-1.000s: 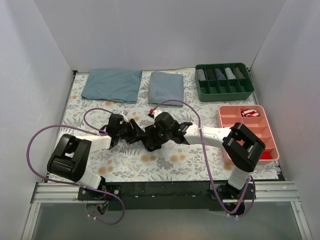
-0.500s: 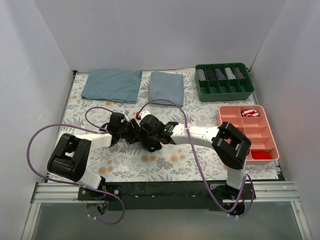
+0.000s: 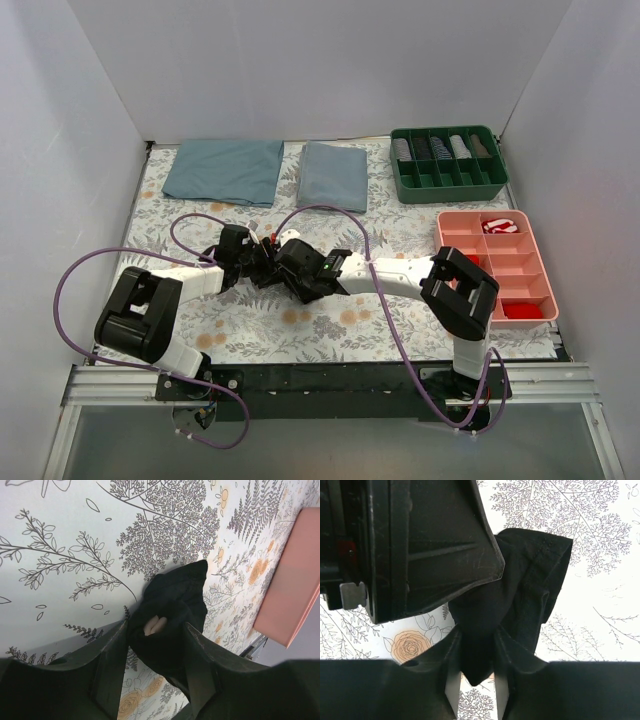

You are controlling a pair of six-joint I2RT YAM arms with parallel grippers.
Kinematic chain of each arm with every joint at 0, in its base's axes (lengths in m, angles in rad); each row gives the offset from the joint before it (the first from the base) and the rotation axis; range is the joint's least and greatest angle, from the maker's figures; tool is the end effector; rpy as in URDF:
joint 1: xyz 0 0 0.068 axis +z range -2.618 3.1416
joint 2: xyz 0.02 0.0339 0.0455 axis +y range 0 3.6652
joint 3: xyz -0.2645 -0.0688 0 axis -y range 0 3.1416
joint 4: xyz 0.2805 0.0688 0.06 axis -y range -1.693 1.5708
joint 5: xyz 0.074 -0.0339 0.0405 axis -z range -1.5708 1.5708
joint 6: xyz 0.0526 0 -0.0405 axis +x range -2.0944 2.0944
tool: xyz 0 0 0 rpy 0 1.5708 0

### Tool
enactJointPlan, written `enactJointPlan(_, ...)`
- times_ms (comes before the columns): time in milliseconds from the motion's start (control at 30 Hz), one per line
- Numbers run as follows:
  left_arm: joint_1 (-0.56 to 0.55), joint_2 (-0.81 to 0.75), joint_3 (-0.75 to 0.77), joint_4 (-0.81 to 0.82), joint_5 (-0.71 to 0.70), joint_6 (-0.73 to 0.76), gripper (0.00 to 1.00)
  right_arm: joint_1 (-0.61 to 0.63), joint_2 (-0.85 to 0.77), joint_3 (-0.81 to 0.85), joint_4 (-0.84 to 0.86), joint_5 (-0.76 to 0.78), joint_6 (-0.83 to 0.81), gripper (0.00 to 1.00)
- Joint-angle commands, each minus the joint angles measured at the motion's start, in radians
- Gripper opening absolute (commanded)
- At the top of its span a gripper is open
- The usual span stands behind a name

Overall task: Roll the underwear
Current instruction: Roll the underwear to the center of the board.

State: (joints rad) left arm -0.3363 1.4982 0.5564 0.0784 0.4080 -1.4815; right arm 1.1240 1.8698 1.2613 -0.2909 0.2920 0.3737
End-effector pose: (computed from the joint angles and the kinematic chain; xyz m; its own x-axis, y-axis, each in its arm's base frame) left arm 0.2705 -0.1167 0.0928 -0.6081 -0.7559 0.2424 -0.6659 0.3195 -0.6742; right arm 0.2037 0.3900 0.1578 -0.6020 -0.4473 -0.6614 -0.6085 0.7934 0.0173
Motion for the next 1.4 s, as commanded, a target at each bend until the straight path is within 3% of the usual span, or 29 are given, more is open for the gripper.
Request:
enactJointPlan(0,-0.009,-0.001,-0.021,-0.106,-0.029,0.024,0.45,0.002,-0.02,-0.011,-0.014,0.033,0.016,0.21)
enactJointPlan(100,-0.009,-0.026,-0.023,-0.118,-0.032,0.017,0.45,-0.007,-0.035,-0.04,-0.001,-0.008,0.036,0.06)
enactJointPlan(200,-0.009,-0.055,-0.012,-0.141,-0.035,0.01,0.45,-0.041,-0.072,-0.129,0.074,-0.121,0.082,0.02)
enactJointPlan(367,-0.009,-0.099,0.022,-0.172,-0.037,0.012,0.54,-0.136,-0.164,-0.333,0.287,-0.331,0.159,0.01)
enactJointPlan(700,-0.009,-0.225,0.043,-0.16,-0.037,0.0,0.63,-0.294,-0.144,-0.442,0.461,-0.68,0.248,0.01)
enactJointPlan(933,-0.01,-0.265,-0.062,-0.031,0.023,-0.011,0.64,-0.334,-0.101,-0.473,0.507,-0.74,0.33,0.01)
enactJointPlan(1367,-0.041,-0.161,-0.138,0.139,0.035,-0.046,0.63,-0.34,-0.087,-0.51,0.487,-0.699,0.39,0.01)
